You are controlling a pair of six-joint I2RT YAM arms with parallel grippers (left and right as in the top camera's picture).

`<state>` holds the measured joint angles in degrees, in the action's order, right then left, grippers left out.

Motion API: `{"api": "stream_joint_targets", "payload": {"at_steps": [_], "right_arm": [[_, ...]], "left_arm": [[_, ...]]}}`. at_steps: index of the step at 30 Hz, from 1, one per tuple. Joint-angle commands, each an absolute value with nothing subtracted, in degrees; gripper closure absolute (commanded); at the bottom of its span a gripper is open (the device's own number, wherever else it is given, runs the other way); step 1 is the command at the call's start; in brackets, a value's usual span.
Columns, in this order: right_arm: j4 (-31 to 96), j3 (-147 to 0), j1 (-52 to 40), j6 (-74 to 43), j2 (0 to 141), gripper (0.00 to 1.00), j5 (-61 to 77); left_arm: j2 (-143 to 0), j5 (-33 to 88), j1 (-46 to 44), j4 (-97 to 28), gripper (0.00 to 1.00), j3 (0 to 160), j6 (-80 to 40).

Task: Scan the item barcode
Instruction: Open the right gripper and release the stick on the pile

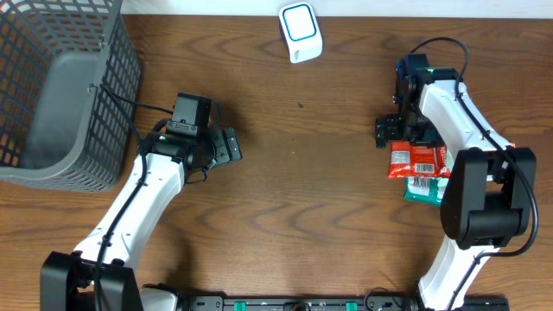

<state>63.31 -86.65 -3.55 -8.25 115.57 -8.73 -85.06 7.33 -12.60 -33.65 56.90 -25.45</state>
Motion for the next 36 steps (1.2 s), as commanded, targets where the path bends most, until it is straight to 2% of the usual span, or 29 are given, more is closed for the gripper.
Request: {"api": "stream_joint_targets", "payload": {"at_steps": [1, 29, 36], "right_arm": [[63.18, -86.56, -3.09, -7.62, 115.66, 0.01, -8.51], [63.11, -86.50, -3.33, -7.62, 115.87, 0.01, -8.49], [63.13, -86.50, -4.67, -7.62, 108.55, 0.01, -8.49]], "left_arm": [[-85.43, 6.81, -12.56, -33.82, 0.06, 56.34, -25.12], [-85.43, 6.81, -12.56, -33.82, 0.06, 56.34, -25.12], [-85.43, 6.81, -12.56, -33.82, 0.06, 56.34, -25.12]]}}
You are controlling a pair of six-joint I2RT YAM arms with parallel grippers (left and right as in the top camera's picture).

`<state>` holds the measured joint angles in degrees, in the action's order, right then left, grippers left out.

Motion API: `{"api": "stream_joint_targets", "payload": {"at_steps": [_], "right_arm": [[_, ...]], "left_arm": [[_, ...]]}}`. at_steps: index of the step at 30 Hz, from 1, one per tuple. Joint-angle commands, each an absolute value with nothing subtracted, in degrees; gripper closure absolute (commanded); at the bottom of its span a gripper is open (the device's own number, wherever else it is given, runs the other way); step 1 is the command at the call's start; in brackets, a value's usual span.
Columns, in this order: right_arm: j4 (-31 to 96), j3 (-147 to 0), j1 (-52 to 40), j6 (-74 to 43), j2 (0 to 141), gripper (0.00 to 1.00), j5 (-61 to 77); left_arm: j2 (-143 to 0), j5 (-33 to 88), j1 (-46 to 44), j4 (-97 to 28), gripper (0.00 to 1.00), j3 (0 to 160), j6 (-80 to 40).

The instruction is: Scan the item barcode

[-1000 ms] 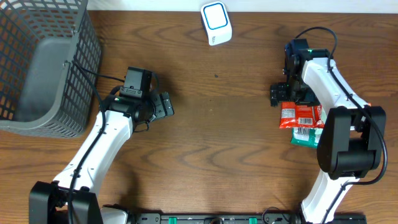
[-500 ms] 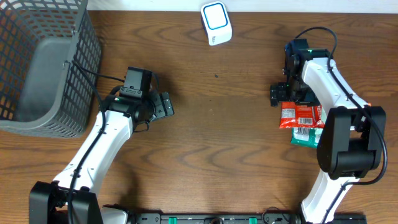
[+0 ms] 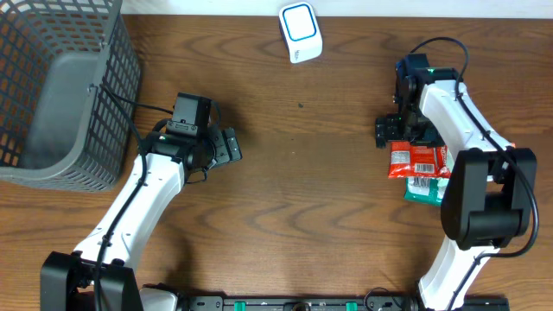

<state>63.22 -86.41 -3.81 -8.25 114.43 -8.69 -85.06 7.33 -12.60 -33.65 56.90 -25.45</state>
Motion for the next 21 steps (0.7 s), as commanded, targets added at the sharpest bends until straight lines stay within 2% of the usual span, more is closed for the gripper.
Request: {"api": "stream_joint_targets", "payload": {"at_steps": [1, 21], "right_arm": [[63.13, -86.50, -5.02, -7.62, 106.91, 0.01, -8.49], [63.22, -86.50, -6.11, -7.62, 73.56, 0.01, -8.49]], "left_arm": [[-85.43, 6.81, -12.56, -33.82, 0.06, 56.34, -25.12], [-85.43, 6.81, -12.56, -33.82, 0.06, 56.34, -25.12]]}}
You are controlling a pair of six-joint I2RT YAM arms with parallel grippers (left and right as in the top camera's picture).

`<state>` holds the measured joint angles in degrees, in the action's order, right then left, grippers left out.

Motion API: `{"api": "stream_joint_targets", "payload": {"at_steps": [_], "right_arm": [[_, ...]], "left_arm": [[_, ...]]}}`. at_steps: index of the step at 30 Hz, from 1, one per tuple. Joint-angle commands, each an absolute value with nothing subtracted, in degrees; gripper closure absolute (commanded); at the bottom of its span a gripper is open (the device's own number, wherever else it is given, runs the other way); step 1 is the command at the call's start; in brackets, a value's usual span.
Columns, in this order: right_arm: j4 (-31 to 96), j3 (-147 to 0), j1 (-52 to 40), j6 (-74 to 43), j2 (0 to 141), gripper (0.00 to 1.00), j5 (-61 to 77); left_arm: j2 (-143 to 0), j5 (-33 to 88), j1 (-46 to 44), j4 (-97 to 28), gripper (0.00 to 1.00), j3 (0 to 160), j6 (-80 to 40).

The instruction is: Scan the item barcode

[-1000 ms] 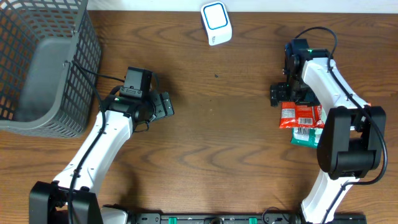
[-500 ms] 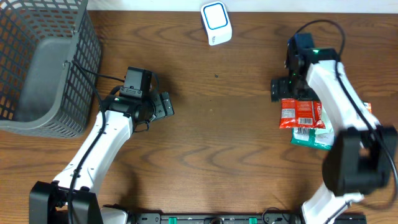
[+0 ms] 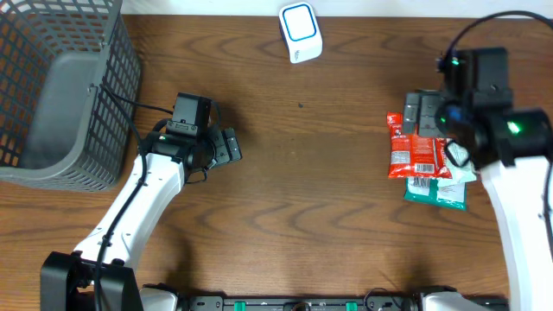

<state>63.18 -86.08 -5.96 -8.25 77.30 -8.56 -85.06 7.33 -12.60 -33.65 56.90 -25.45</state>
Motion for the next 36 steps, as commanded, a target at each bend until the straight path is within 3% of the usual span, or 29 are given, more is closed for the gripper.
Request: {"api": "stream_joint_targets", "payload": {"at_steps": [1, 24, 36], "right_arm": [[63.22, -86.50, -6.11, -7.62, 72.23, 0.01, -8.49], [64.07, -86.35, -6.63, -7.16, 38.33, 0.01, -10.68], [65.12, -72.69, -7.51, -7.18, 18.00, 0.01, -10.70]], "left_arm": [[-85.43, 6.81, -12.56, -33.82, 0.06, 56.34, -25.12], [-85.43, 6.79, -12.56, -33.82, 0.06, 56.34, -25.12], [-85.43, 6.79, -12.56, -33.82, 0.06, 56.34, -25.12]]}}
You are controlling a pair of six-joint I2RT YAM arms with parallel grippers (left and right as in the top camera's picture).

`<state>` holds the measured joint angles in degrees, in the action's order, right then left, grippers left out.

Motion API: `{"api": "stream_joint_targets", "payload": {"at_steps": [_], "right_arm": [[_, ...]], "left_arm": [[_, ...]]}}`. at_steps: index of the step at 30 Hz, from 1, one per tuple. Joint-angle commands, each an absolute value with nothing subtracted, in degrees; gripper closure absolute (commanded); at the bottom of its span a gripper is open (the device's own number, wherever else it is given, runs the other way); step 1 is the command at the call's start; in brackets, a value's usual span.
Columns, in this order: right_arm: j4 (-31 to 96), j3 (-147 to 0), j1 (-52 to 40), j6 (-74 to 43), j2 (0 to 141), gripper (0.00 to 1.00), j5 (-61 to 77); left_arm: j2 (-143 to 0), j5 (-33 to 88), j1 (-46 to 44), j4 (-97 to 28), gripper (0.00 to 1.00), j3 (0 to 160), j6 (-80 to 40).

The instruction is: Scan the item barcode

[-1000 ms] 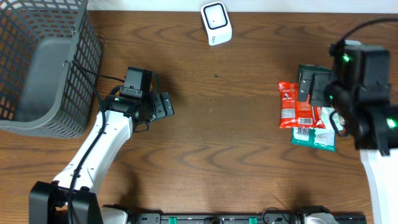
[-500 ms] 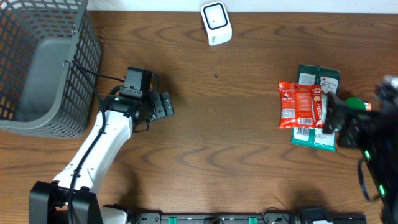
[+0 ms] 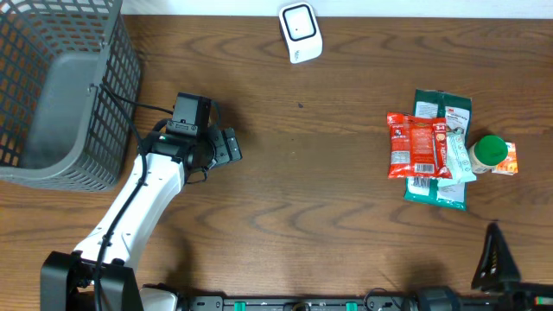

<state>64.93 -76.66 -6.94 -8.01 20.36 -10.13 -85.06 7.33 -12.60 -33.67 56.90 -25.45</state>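
Note:
The white barcode scanner (image 3: pixel 299 32) lies at the table's far edge, its face white with a dark outline. At the right lies a pile of items: a red packet (image 3: pixel 412 145) over a green packet (image 3: pixel 442 104), a white tube (image 3: pixel 458 158) and a green-capped bottle (image 3: pixel 490 151). My left gripper (image 3: pixel 230 145) hovers left of centre, far from the pile, with nothing in it; its jaw state does not show. Of my right arm, only a dark part (image 3: pixel 494 259) shows at the bottom right edge, and its gripper is out of view.
A grey wire basket (image 3: pixel 60 86) fills the far left corner, with a cable running from it toward my left arm. An orange box (image 3: pixel 509 159) sits beside the bottle at the right edge. Bare wood lies between the left gripper and the pile.
My right arm stood over the pile of packets and is now gone from there, with only a dark part at the bottom right. The whole pile shows. The scanner's face went from blue to white.
At the two oldest moments my right gripper sat at the upper left corner of the red packet. Then the arm loomed over the pile. Now it is out of view, and the packets lie where they were. My left arm never moved.

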Motion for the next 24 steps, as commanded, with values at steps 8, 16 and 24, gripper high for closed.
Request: {"api": "stream_joint_targets", "payload": {"at_steps": [8, 16, 24], "right_arm": [[58.89, -57.87, -7.51, -7.18, 8.80, 0.01, -10.68], [39.97, -41.10, -7.55, -7.18, 0.95, 0.01, -10.37], [12.49, -27.62, -6.70, -7.01, 0.34, 0.01, -7.75]], "left_arm": [[-85.43, 6.81, -12.56, -33.82, 0.06, 56.34, -25.12], [-85.43, 6.79, -12.56, -33.82, 0.06, 56.34, -25.12], [-85.43, 6.81, -12.56, -33.82, 0.06, 56.34, -25.12]]}}
